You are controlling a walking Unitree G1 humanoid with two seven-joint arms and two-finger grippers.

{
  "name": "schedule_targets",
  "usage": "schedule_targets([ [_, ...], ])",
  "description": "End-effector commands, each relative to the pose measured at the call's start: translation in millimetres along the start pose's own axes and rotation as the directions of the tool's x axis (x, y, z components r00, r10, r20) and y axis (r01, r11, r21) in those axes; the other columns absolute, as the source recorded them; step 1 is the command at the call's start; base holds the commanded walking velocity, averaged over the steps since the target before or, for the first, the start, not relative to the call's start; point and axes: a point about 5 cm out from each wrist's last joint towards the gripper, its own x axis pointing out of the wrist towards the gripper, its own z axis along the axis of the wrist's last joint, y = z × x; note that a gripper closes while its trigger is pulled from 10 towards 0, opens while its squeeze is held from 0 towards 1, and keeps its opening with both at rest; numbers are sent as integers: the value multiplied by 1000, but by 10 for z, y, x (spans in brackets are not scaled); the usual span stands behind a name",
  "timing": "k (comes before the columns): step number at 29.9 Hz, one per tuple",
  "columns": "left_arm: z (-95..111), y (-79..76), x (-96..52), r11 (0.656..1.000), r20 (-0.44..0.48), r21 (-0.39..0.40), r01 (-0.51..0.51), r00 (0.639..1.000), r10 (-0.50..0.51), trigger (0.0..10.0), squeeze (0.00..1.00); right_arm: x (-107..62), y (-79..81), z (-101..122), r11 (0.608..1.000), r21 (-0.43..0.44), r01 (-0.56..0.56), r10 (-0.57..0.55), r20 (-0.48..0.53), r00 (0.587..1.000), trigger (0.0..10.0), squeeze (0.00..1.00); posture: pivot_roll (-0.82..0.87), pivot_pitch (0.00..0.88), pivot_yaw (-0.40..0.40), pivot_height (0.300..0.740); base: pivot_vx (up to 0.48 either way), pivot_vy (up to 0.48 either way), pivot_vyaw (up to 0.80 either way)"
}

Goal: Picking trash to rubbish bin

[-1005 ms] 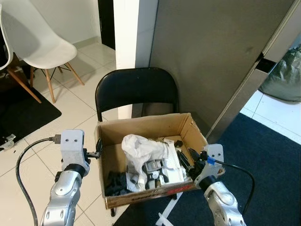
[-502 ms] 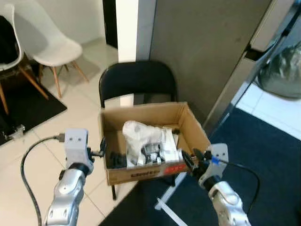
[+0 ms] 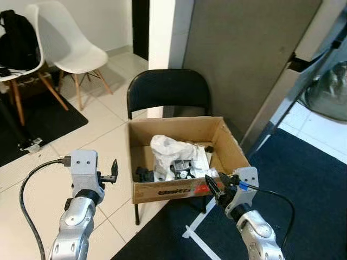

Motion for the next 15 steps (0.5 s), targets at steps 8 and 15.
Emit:
schedule_targets([
  [8, 22, -10, 4, 997, 19, 72, 21, 1000, -22, 10000, 0, 21, 11, -19, 1000, -18, -7, 7, -19, 1000, 10000, 0, 12, 90, -75, 740, 0, -60, 0],
  [15, -11, -27, 14, 1000, -6, 16, 5, 1000, -5, 10000, 0, 54, 7, -3, 1000, -27, 8, -8, -14, 1000, 10000, 0, 7, 95, -66, 740, 0, -274, 0],
])
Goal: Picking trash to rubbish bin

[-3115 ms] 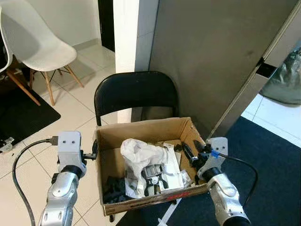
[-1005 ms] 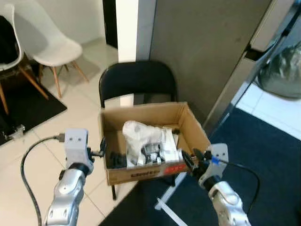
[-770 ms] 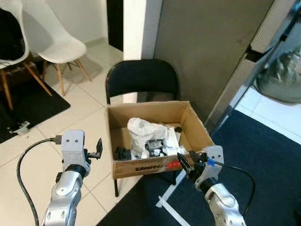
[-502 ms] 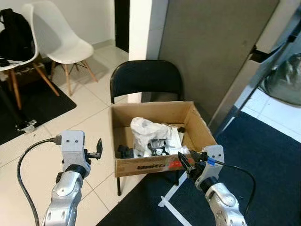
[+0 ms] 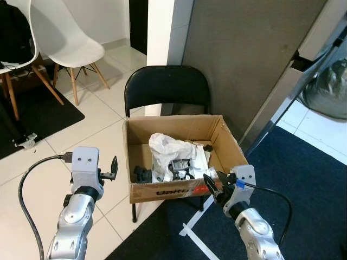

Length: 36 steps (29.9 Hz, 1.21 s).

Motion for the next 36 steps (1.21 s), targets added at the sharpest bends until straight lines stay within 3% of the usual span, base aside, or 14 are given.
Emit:
schedule_targets([
  [1, -51, -43, -4, 999, -29, -33, 4, 1000, -5, 10000, 0, -9, -18, -14, 1000, -9, 13, -13, -6, 1000, 10000, 0, 7, 95, -66, 740, 0, 0, 0],
  [8, -105, -13, 70, 999, -85, -10, -44, 995, 43, 10000, 0, 7, -36, -26, 998, -44, 39, -41, -40, 998, 10000, 0, 9, 101, -70, 740, 0, 0, 0],
  [12, -130, -42, 69, 998, -105, 20, -53, 993, 54, 10000, 0, 20, -66, 30, 997, -63, 39, -39, -1, 999, 10000, 0, 7, 105, -69, 740, 0, 0, 0],
  [13, -127, -73, 64, 1000, -101, -23, 0, 995, -3, 10000, 0, 30, -70, 48, 998, -42, 47, -46, 14, 999, 10000, 0, 7, 105, -69, 740, 0, 0, 0],
  [15, -127, -73, 64, 1000, -101, -23, 0, 995, -3, 10000, 0, 30, -70, 48, 998, -42, 47, -46, 14, 999, 10000, 0, 7, 105, -69, 740, 0, 0, 0],
  [17, -118, -57, 74, 999, -87, -34, -31, 996, 28, 10000, 0, 36, -73, 63, 997, -23, 69, -68, 33, 997, 10000, 0, 4, 109, -76, 740, 0, 0, 0],
  [18, -123, -30, 82, 992, -68, -39, -121, 991, 119, 10000, 0, 38, -85, 67, 994, -54, 100, -98, 34, 995, 10000, 0, 4, 106, -76, 740, 0, 0, 0],
  [20, -132, -26, 80, 987, -65, -40, -153, 987, 150, 10000, 0, 39, -86, 62, 993, -60, 100, -99, 26, 995, 10000, 0, 4, 106, -76, 740, 0, 0, 0],
  [24, -178, 23, 66, 965, -67, 42, -260, 963, 263, 10000, 0, 20, -83, 68, 991, -114, 71, -69, 22, 997, 10000, 0, 7, 109, -79, 740, 0, 0, 0],
  [25, -255, 20, 73, 983, -158, 73, -166, 972, 176, 10000, 0, 11, -92, 58, 990, -128, 65, -64, 11, 998, 10000, 0, -1, 110, -72, 740, 0, 0, 0],
  [26, -269, 9, 73, 992, -181, 60, -112, 976, 121, 10000, 0, 8, -96, 56, 989, -137, 63, -63, 8, 998, 10000, 0, -1, 110, -72, 740, 0, 0, 0],
  [27, -269, 9, 73, 992, -181, 60, -112, 976, 121, 10000, 0, 8, -96, 56, 989, -137, 63, -63, 8, 998, 10000, 0, -1, 110, -72, 740, 0, 0, 0],
  [30, -261, -46, 55, 999, -184, -24, 43, 982, -47, 10000, 0, -2, -120, 23, 992, -101, 81, -83, -11, 997, 10000, 0, -10, 114, -76, 740, 0, 0, 0],
  [36, -194, -36, 47, 999, -121, -39, 20, 992, -25, 10000, 0, -17, -112, -2, 992, -105, 75, -77, -14, 997, 10000, 0, 4, 114, -78, 740, 0, 0, 0],
])
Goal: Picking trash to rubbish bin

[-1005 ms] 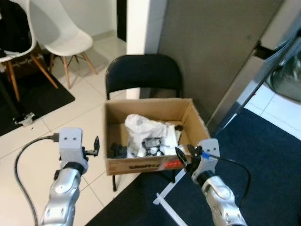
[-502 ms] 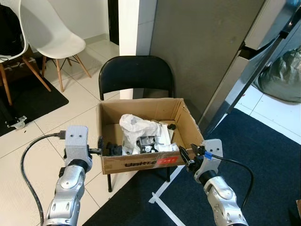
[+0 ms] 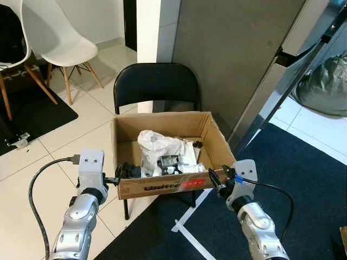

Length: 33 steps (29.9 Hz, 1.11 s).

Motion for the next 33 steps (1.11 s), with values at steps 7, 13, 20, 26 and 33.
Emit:
schedule_targets([
  [7, 62, -8, -5, 999, 36, -42, -23, 999, 24, 10000, 0, -44, 35, -122, 997, 73, 5, 0, -63, 998, 10000, 0, -3, 116, -68, 740, 0, 0, 0],
  [13, 71, -28, 11, 1000, 55, -15, -3, 998, 4, 10000, 0, -51, 14, -93, 997, 70, 12, -9, -44, 999, 10000, 0, -4, 112, -71, 740, 0, 0, 0],
  [20, 69, -93, -15, 999, 53, -23, 36, 998, -35, 10000, 0, -53, 29, -83, 997, 75, -35, 38, -39, 999, 10000, 0, 3, 95, -66, 740, 0, 0, -266],
  [26, 69, -93, -15, 999, 53, -23, 36, 998, -35, 10000, 0, -53, 29, -83, 997, 75, -35, 38, -39, 999, 10000, 0, 3, 95, -66, 740, 0, 0, -625],
  [33, 38, -45, -26, 999, 50, 28, 22, 998, -23, 10000, 0, -57, 25, -86, 998, 63, -32, 35, -40, 999, 10000, 0, 6, 76, -74, 740, 0, 0, -621],
])
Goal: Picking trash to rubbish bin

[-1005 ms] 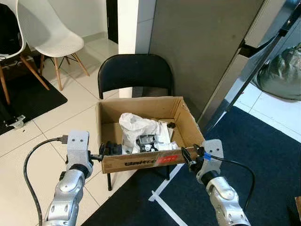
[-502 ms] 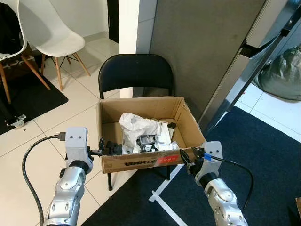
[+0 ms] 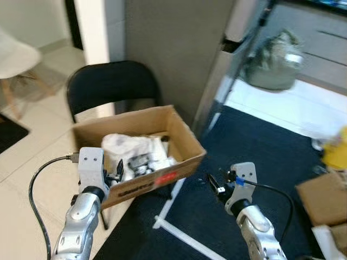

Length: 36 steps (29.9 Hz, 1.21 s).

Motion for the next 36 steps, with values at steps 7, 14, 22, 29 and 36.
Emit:
schedule_targets([
  [7, -39, 21, -10, 999, -8, 41, -3, 1000, 3, 10000, 0, -31, 0, -47, 1000, 7, 2, -2, -18, 1000, 10000, 0, 9, 68, -73, 740, 0, 0, -603],
  [14, -38, 34, -11, 999, -5, 51, -2, 1000, 3, 10000, 0, -33, -8, -68, 1000, 19, 14, -13, -26, 1000, 10000, 0, 12, 63, -70, 740, 0, 0, -598],
  [22, -37, 38, -10, 999, -6, 51, -2, 1000, 3, 10000, 0, -38, -1, -75, 1000, 22, 16, -16, -29, 999, 10000, 0, 11, 67, -69, 740, 0, 0, -598],
  [29, -52, 23, -17, 999, -13, 53, 6, 1000, -5, 10000, 0, -45, -6, -79, 1000, 21, 18, -18, -32, 999, 10000, 0, 9, 71, -69, 740, 0, 0, -598],
  [36, -58, 9, -18, 999, -16, 53, 11, 1000, -11, 10000, 0, -54, -22, -78, 1000, 14, 27, -26, -28, 999, 10000, 0, 8, 74, -69, 740, 0, 0, -600],
])
